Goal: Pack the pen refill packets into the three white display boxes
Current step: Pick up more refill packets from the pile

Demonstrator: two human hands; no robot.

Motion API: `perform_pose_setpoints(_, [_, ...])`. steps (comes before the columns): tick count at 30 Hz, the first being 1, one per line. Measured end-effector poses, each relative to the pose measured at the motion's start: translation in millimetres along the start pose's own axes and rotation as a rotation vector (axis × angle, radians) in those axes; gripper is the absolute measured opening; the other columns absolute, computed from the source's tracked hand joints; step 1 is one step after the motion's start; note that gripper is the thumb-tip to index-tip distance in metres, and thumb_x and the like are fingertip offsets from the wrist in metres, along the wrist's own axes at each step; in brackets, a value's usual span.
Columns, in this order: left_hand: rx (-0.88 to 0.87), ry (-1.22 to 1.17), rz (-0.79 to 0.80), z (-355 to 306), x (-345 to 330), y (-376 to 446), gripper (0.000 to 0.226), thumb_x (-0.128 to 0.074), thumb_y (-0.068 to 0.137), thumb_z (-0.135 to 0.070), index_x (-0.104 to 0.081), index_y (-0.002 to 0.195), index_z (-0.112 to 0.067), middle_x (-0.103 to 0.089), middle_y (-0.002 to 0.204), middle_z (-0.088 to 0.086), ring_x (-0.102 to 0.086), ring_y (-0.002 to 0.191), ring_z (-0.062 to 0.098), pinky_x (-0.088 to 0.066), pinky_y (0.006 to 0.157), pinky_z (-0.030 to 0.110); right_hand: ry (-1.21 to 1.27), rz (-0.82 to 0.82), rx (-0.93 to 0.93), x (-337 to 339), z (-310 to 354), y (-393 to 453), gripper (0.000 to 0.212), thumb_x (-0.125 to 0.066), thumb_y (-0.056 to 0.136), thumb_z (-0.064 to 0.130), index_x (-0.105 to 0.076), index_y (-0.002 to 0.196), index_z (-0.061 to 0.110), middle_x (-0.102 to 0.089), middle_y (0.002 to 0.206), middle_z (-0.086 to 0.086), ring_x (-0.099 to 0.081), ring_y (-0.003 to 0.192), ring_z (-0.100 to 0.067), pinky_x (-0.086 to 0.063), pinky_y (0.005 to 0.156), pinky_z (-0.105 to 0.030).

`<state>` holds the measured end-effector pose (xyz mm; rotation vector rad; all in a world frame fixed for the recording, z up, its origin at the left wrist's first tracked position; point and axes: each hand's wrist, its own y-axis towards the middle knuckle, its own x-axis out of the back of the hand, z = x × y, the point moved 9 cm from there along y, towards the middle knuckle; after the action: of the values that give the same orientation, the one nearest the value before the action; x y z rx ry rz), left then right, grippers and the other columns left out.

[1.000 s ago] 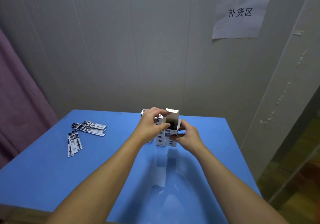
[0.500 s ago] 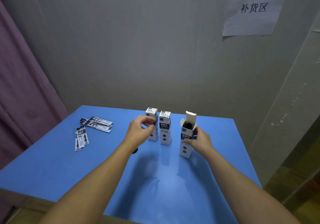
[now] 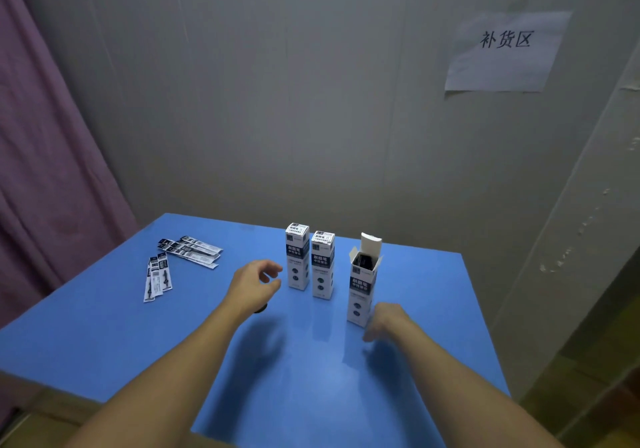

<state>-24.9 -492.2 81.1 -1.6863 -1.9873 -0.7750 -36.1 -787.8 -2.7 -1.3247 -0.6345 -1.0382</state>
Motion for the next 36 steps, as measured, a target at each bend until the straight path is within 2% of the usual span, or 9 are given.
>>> perform_pose_setpoints(2, [0.021,0.013,0.006,5,0,-3,0.019,-0.069,0.089,-0.012,-0.072,0.105,-0.023,-0.069,0.099,-0.006,-0.065,0.091,0.016,-0.049,0.067,0.018,-0.060,0.099,0.024,-9,6,-6,0.043,-0.074,0.082,0.035,-0.061,0.118,0.017,-0.062,0.115,-0.002,-0.062,0.100,-0.022,-0.053,0.078,-0.031])
perform_pose_setpoints(4, [0.049,0.054,0.013,12,5,-6,0.018,-0.067,0.089,-0.016,-0.070,0.103,-0.028,-0.069,0.100,-0.008,-0.065,0.088,0.015,-0.055,0.070,0.024,-0.112,0.193,0.076,-15,17,-13,0.046,-0.074,0.083,0.038,-0.060,0.119,0.012,-0.061,0.109,-0.005,-0.064,0.095,-0.024,-0.058,0.086,-0.036])
perform_pose_setpoints(6, [0.080,0.194,-0.016,23,15,-9,0.018,-0.063,0.089,-0.023,-0.067,0.104,-0.034,-0.067,0.104,-0.011,-0.063,0.091,0.012,-0.055,0.080,0.032,-0.119,0.240,0.149,-17,36,-14,0.045,-0.074,0.083,0.040,-0.061,0.114,0.009,-0.064,0.110,-0.008,-0.068,0.100,-0.027,-0.059,0.088,-0.042])
perform_pose_setpoints(8, [0.129,0.394,-0.068,31,29,-15,0.023,-0.058,0.091,-0.028,-0.066,0.113,-0.033,-0.065,0.113,-0.011,-0.062,0.102,0.014,-0.050,0.081,0.031,-0.090,0.202,0.232,-12,61,-13,0.046,-0.072,0.083,0.038,-0.061,0.115,0.007,-0.064,0.112,-0.009,-0.068,0.102,-0.028,-0.061,0.085,-0.043])
perform_pose_setpoints(10, [0.169,0.521,-0.099,40,39,-22,0.030,-0.054,0.094,-0.031,-0.063,0.122,-0.030,-0.062,0.122,-0.008,-0.060,0.110,0.018,-0.049,0.082,0.031,-0.095,0.116,0.312,-5,88,-14,0.049,-0.068,0.086,0.035,-0.056,0.126,0.009,-0.059,0.122,-0.009,-0.065,0.101,-0.026,-0.059,0.087,-0.040])
perform_pose_setpoints(14, [0.247,0.611,-0.087,61,59,-39,0.037,-0.051,0.095,-0.036,-0.058,0.131,-0.029,-0.059,0.129,-0.005,-0.059,0.115,0.021,-0.051,0.086,0.034,-0.110,-0.024,0.504,-1,146,-19,0.052,-0.062,0.092,0.026,-0.043,0.138,0.011,-0.052,0.131,-0.011,-0.055,0.114,-0.029,-0.052,0.094,-0.040])
perform_pose_setpoints(18, [0.326,0.632,-0.097,89,96,-56,0.041,-0.051,0.094,-0.039,-0.055,0.134,-0.032,-0.060,0.131,-0.006,-0.058,0.119,0.020,-0.050,0.087,0.034,-0.107,-0.117,0.604,-4,195,-25,0.049,-0.059,0.092,0.021,-0.041,0.137,0.012,-0.052,0.124,-0.010,-0.056,0.106,-0.028,-0.053,0.085,-0.041])
perform_pose_setpoints(23, [0.418,0.618,-0.139,128,147,-71,0.041,-0.053,0.092,-0.039,-0.058,0.133,-0.034,-0.060,0.134,-0.006,-0.057,0.122,0.020,-0.051,0.092,0.034,-0.158,-0.147,0.645,-16,251,-27,0.045,-0.055,0.091,0.019,-0.042,0.134,0.011,-0.047,0.132,-0.012,-0.047,0.121,-0.032,-0.049,0.093,-0.043])
perform_pose_setpoints(36, [0.533,0.643,-0.072,254,253,-69,0.045,-0.049,0.097,-0.041,-0.051,0.139,-0.024,-0.055,0.138,0.000,-0.055,0.123,0.023,-0.049,0.089,0.035,-0.193,-0.134,0.662,-52,425,-18,0.048,-0.056,0.090,0.020,-0.042,0.135,0.013,-0.045,0.136,-0.009,-0.046,0.126,-0.029,-0.047,0.097,-0.041])
